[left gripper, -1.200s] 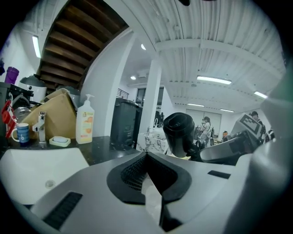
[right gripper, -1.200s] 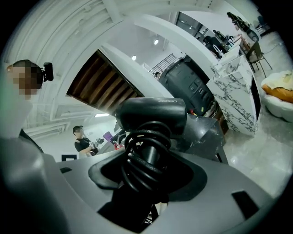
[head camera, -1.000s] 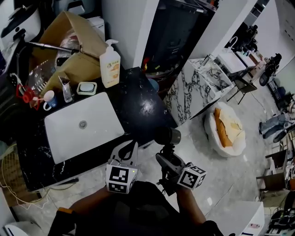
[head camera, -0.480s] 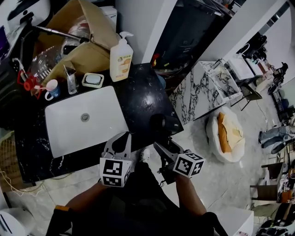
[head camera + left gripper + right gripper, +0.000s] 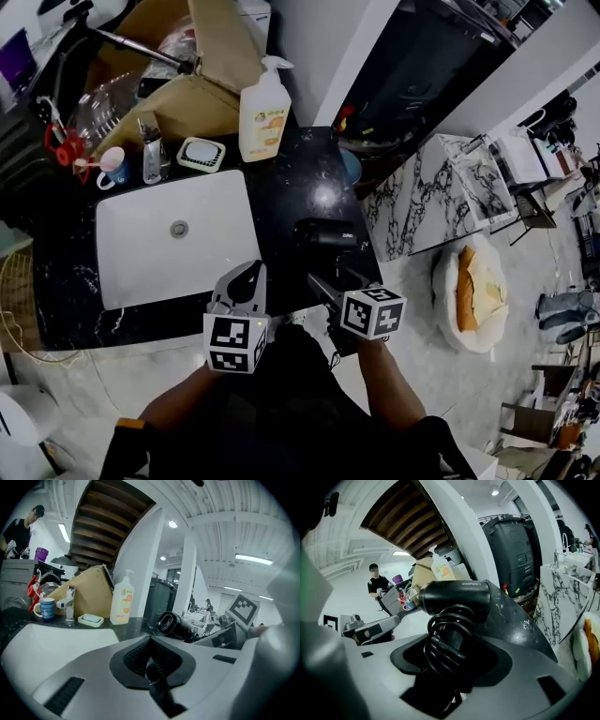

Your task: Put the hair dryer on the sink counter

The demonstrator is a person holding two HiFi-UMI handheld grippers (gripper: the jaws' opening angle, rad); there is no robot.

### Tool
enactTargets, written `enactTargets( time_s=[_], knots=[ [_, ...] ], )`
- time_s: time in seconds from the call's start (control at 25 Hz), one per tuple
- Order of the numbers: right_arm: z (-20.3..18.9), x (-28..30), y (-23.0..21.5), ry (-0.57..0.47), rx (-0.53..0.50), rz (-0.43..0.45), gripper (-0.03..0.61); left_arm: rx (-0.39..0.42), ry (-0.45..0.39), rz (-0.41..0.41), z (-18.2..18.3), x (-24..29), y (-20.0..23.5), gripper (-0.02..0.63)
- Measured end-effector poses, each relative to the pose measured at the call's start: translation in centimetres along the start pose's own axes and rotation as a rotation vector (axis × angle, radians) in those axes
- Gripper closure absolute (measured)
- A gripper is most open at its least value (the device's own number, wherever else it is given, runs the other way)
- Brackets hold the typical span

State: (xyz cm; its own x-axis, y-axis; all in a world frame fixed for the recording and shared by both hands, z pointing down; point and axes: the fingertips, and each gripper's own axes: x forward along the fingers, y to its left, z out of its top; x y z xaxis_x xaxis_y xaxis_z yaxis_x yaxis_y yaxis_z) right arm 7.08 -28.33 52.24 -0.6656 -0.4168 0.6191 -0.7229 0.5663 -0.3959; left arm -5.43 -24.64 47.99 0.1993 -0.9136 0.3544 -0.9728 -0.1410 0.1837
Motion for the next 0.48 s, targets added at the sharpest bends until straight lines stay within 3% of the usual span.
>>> enactTargets(
  time_s=[0.48],
  knots=[
    [-0.5,5.6,-2.3,0.157,-0.146,-0.075,0.301,-0.02,0.017,0.078,-0.2,2.0,1.3,0.604]
  ],
)
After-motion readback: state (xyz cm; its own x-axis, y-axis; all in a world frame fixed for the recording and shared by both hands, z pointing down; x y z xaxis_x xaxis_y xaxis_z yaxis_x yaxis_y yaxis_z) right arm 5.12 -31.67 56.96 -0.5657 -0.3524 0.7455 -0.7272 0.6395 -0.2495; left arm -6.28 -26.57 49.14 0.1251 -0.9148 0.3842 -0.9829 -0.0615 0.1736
